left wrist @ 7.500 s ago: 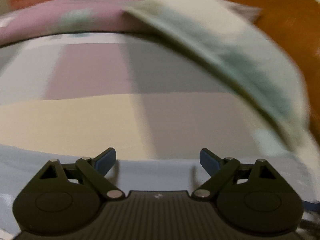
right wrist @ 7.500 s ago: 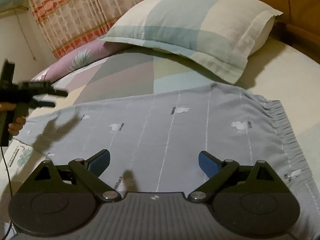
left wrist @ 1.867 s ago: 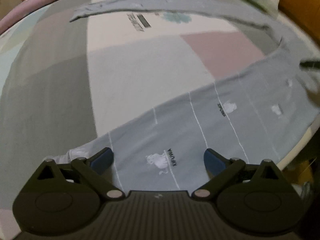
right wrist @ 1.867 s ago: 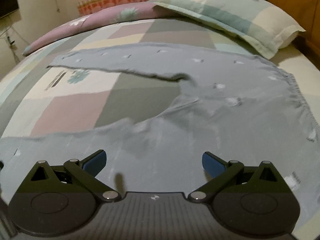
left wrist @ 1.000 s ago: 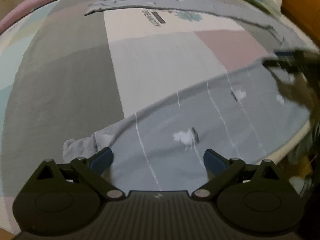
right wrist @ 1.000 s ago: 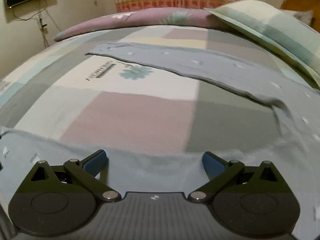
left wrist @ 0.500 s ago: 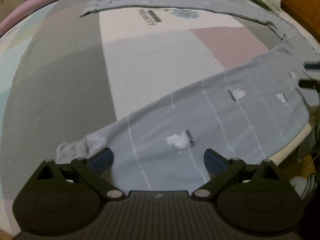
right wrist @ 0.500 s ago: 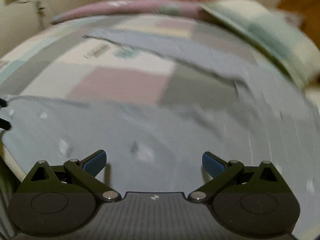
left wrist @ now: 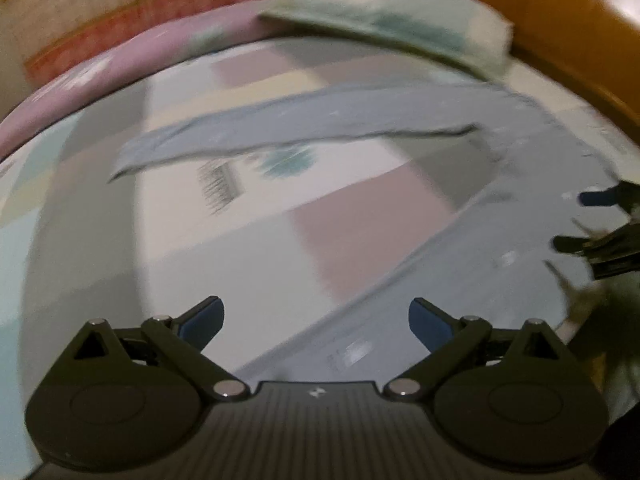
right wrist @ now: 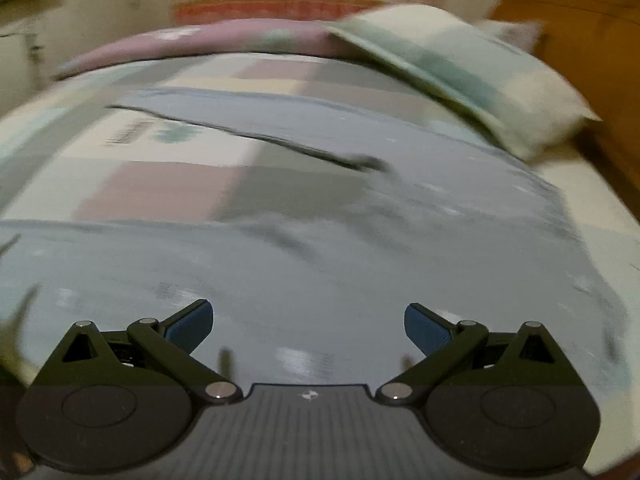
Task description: Fold clothes
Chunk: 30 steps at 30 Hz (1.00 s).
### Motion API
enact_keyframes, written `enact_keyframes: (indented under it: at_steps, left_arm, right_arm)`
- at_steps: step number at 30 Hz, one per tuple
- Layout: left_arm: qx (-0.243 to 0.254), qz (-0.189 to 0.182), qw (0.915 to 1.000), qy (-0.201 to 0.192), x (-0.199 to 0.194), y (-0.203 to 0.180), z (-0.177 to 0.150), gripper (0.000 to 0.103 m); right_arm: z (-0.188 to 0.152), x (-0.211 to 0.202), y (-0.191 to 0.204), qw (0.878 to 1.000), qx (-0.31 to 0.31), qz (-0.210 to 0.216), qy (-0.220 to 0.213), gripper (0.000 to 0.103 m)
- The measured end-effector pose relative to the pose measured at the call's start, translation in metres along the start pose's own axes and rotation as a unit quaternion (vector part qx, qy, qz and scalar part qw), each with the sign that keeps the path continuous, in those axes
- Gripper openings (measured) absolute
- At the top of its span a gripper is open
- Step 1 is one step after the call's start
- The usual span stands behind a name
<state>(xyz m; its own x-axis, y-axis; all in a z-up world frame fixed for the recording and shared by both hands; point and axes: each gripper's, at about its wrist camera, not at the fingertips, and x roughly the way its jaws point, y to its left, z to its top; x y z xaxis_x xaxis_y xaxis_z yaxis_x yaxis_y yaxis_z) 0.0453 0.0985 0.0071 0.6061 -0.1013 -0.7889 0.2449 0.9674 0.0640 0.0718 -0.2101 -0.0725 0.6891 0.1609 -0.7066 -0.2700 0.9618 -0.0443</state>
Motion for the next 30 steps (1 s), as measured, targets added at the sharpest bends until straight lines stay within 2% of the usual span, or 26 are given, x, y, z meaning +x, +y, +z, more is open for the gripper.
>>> enact_keyframes:
  at_steps: [5, 6, 11, 17, 20, 23, 25, 26, 28, 29, 30]
  left_arm:
    - [0.029, -0.037, 0.9989, 0.003, 0.045, -0.068, 0.027, 0.099]
    - [0.031, -0.038, 0.9988, 0.008, 0.054, -0.080, 0.029, 0.099]
    - [0.017, -0.036, 0.9986, 0.036, 0.086, -0.120, 0.017, 0.099]
    - [0.007, 0.027, 0.9983, 0.051, 0.090, -0.129, -0.003, 0.099]
    - [0.007, 0.028, 0.9980, 0.056, 0.090, -0.130, -0.005, 0.099]
    - [0.002, 0.030, 0.9974, 0.065, 0.093, -0.129, -0.007, 0.099]
    - [-0.008, 0.027, 0.9973, 0.068, 0.095, -0.127, -0.009, 0.099]
    - [-0.013, 0.024, 0.9973, 0.068, 0.095, -0.125, -0.010, 0.099]
    - [-0.023, 0.017, 0.9971, 0.070, 0.095, -0.122, -0.013, 0.100]
    - [-0.028, 0.014, 0.9970, 0.071, 0.096, -0.120, -0.014, 0.100]
    - [-0.032, 0.011, 0.9969, 0.071, 0.096, -0.119, -0.015, 0.100]
  right_arm:
    - [-0.024, 0.014, -0.056, 0.995, 0.083, -0.048, 0.036, 0.103]
    - [-0.030, 0.017, -0.065, 0.993, 0.101, -0.044, 0.049, 0.103]
    - [-0.037, 0.005, -0.086, 0.991, 0.130, 0.002, 0.033, 0.103]
    - [0.012, 0.022, -0.132, 0.988, 0.147, 0.014, -0.047, 0.103]
    - [0.040, 0.046, -0.161, 0.980, 0.177, 0.049, -0.082, 0.103]
    - [0.054, 0.077, -0.185, 0.967, 0.221, 0.107, -0.074, 0.103]
    - [0.051, 0.095, -0.197, 0.959, 0.246, 0.124, -0.058, 0.103]
    - [0.047, 0.101, -0.203, 0.957, 0.255, 0.128, -0.048, 0.103]
    - [0.040, 0.099, -0.214, 0.957, 0.255, 0.126, -0.063, 0.103]
    - [0.037, 0.096, -0.219, 0.958, 0.254, 0.117, -0.070, 0.103]
    - [0.035, 0.093, -0.224, 0.961, 0.255, 0.089, -0.068, 0.103]
